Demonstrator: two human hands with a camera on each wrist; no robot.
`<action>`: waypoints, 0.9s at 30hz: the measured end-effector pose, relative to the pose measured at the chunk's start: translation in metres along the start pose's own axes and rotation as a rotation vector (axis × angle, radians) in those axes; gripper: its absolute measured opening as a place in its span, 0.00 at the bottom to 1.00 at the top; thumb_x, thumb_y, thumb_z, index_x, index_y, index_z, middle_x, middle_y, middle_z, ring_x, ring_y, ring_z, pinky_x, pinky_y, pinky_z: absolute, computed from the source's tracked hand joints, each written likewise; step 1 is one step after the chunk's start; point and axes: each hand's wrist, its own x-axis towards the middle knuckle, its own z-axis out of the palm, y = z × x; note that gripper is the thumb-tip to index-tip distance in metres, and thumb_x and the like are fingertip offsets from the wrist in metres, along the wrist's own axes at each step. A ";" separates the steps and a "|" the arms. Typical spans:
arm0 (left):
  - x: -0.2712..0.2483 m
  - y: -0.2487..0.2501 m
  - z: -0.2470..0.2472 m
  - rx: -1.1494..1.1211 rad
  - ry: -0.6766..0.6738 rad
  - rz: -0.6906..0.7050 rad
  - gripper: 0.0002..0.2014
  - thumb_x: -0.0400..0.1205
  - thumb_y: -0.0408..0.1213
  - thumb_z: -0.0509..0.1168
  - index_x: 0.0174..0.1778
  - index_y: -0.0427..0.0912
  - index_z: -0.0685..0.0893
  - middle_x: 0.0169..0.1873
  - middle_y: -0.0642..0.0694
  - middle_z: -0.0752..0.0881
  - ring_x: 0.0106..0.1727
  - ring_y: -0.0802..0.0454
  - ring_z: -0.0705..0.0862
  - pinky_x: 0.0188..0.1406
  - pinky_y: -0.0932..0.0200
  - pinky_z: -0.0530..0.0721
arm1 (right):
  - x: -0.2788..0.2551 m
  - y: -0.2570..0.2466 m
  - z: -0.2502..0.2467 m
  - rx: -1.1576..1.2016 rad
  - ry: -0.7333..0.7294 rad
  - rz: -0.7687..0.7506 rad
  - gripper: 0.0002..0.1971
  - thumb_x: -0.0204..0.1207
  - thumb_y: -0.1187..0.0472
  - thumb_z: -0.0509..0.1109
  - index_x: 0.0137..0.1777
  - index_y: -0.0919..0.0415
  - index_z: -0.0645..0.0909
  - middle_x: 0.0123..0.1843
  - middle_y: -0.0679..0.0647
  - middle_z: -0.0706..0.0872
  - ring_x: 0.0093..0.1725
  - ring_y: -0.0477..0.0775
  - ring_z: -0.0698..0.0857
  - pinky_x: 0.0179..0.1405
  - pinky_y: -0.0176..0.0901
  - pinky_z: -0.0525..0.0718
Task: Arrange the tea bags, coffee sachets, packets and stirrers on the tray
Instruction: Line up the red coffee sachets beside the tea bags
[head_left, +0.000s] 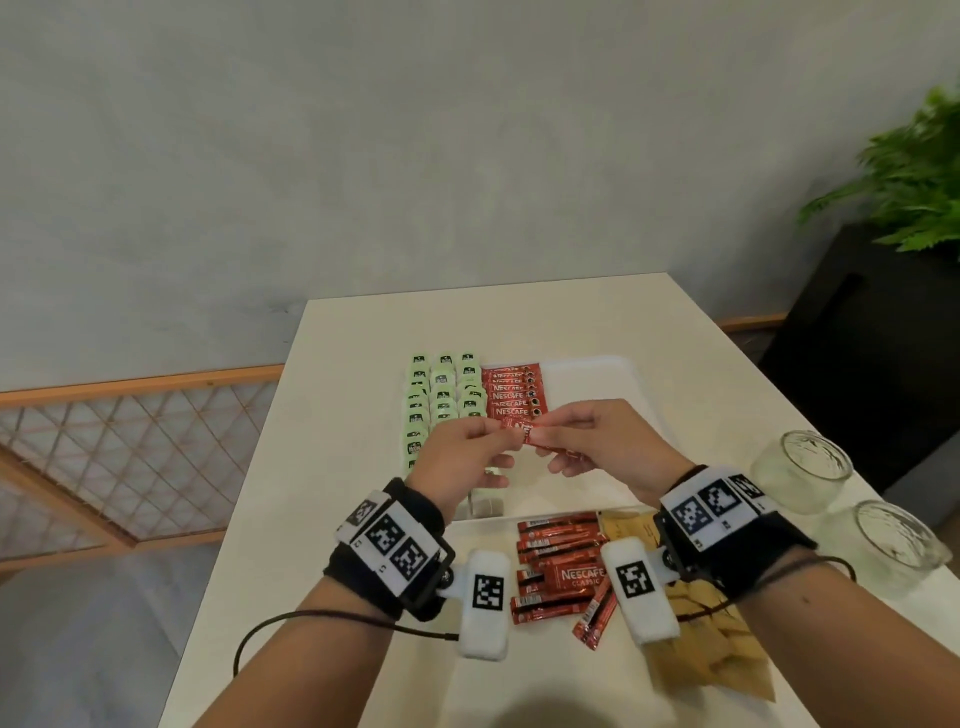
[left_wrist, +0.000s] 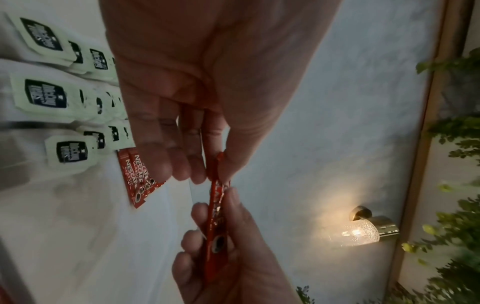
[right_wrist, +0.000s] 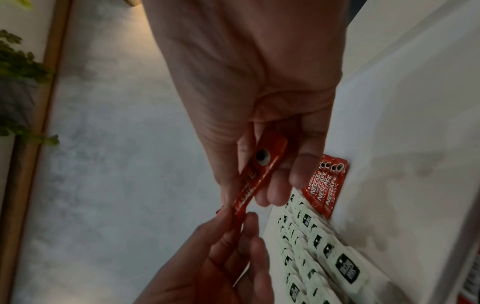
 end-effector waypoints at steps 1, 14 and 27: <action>0.000 -0.001 0.003 -0.007 -0.010 -0.005 0.05 0.80 0.35 0.71 0.47 0.36 0.87 0.42 0.44 0.89 0.38 0.54 0.85 0.35 0.59 0.88 | 0.002 -0.001 0.001 -0.027 -0.019 0.002 0.11 0.73 0.59 0.79 0.53 0.63 0.88 0.41 0.59 0.92 0.32 0.50 0.85 0.35 0.39 0.86; 0.033 -0.001 0.005 -0.023 0.104 0.036 0.04 0.80 0.33 0.72 0.40 0.42 0.84 0.40 0.45 0.87 0.38 0.56 0.83 0.35 0.60 0.87 | 0.040 0.004 -0.027 0.065 0.012 0.084 0.13 0.78 0.66 0.72 0.59 0.73 0.84 0.40 0.59 0.90 0.30 0.49 0.82 0.40 0.41 0.90; 0.055 -0.006 -0.034 0.023 0.341 0.078 0.09 0.84 0.37 0.64 0.52 0.47 0.90 0.37 0.50 0.93 0.28 0.62 0.78 0.26 0.70 0.74 | 0.080 0.078 -0.042 -0.129 0.075 0.358 0.08 0.75 0.67 0.75 0.52 0.70 0.88 0.34 0.61 0.84 0.31 0.52 0.83 0.48 0.50 0.90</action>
